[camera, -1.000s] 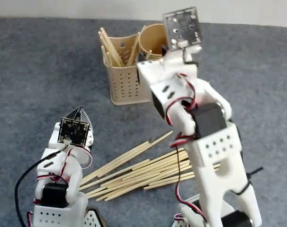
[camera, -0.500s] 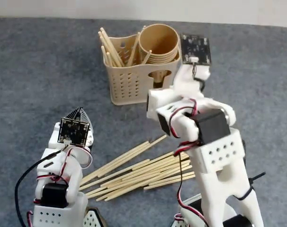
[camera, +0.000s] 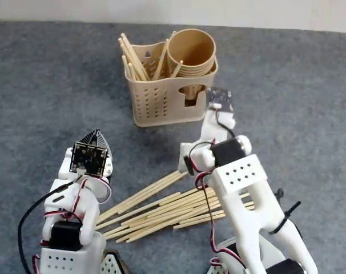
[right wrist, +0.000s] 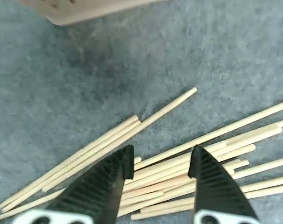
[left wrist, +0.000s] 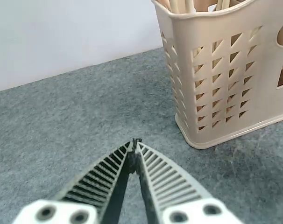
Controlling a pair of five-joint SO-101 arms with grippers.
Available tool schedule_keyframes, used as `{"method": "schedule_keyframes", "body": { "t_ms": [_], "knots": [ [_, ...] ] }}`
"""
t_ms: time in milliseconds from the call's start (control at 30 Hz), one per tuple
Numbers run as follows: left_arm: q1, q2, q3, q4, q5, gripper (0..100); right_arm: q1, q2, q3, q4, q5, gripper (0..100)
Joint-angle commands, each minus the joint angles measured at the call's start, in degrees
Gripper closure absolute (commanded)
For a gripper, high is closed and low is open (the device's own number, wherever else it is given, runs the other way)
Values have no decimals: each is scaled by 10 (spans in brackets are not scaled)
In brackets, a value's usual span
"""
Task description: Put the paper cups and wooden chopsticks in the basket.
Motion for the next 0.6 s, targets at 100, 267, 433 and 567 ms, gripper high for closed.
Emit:
{"method": "schedule_keyframes", "body": {
  "t_ms": [100, 267, 433, 567],
  "knots": [
    [-1, -4, -4, -11, -4, 988, 8, -15, 50, -89, -7, 799],
    [-1, -4, -4, -11, -4, 988, 31, -15, 58, -121, -7, 861],
    [-1, -4, -3, -11, -4, 988, 42, -15, 58, -124, -7, 862],
    [-1, -4, -3, -11, -4, 988, 42, 4, 57, -123, -7, 862]
  ]
}}
